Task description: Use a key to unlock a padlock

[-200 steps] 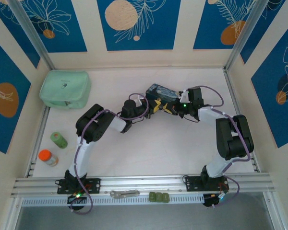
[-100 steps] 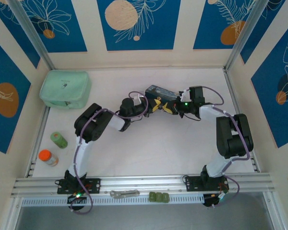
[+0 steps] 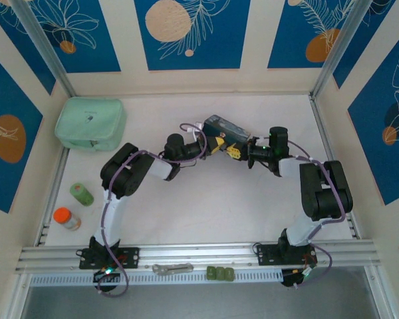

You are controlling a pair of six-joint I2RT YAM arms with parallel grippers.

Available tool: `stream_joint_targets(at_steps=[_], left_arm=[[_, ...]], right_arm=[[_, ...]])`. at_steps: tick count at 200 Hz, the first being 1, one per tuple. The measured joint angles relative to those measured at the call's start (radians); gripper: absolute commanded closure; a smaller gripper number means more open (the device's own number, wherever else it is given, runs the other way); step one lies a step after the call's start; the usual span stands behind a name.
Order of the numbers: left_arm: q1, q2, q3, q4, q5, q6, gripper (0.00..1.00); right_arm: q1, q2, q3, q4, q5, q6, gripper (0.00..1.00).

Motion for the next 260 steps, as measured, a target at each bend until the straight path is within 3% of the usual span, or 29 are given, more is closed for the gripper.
stream_joint_targets(at_steps=[34,64,152,200,222,260], left_arm=[[0.000,-0.008,-0.016,0.031,-0.008,0.069,1.00],[0.000,-0.008,-0.034,0.038,-0.025,0.109,1.00],[0.000,-0.008,-0.055,0.047,-0.113,0.208,1.00],[0.000,-0.005,-0.055,0.029,-0.156,0.195,1.00],[0.000,-0.001,-0.055,0.029,-0.159,0.171,1.00],[-0.013,0.016,-0.055,0.044,-0.148,0.130,1.00]], right_arm=[[0.011,0.004,-0.066,0.188,0.035,0.250,1.00],[0.034,0.004,-0.101,0.250,0.104,0.341,1.00],[0.121,0.010,-0.124,0.308,0.365,0.398,1.00],[0.132,0.064,-0.123,0.386,0.399,0.405,1.00],[0.129,0.060,-0.123,0.371,0.396,0.406,0.87],[0.123,0.023,-0.124,0.283,0.404,0.413,0.75]])
